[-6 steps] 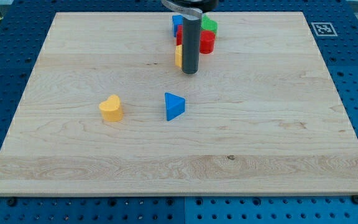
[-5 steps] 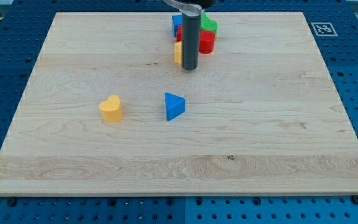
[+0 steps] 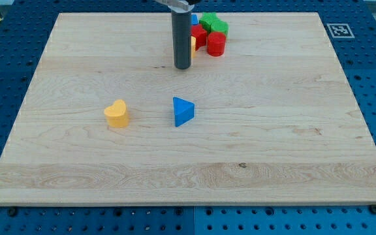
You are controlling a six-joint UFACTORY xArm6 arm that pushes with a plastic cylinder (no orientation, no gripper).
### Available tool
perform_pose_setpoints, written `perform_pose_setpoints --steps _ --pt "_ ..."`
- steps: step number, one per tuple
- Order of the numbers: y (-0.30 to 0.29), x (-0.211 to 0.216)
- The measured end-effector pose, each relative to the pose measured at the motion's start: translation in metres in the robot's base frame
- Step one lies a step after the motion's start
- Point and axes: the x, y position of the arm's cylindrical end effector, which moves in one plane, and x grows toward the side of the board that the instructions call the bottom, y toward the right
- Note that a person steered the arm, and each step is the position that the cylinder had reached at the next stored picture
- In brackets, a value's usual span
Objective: Move blue triangle to the center of the board
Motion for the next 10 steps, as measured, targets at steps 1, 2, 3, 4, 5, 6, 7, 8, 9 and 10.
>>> perform_pose_setpoints --steps 1,2,3,4,5,6,7,8,9,10 --pt "0.000 -0.010" --pt "0.003 -0.010" --pt "0.023 -0.009" --pt "0.035 -0.009" --pt "0.039 0.008" --pt "0.052 0.038" --pt "0.077 0.052" --pt "0.118 0.061" --pt "0.119 0.061" --pt "0.140 0.062"
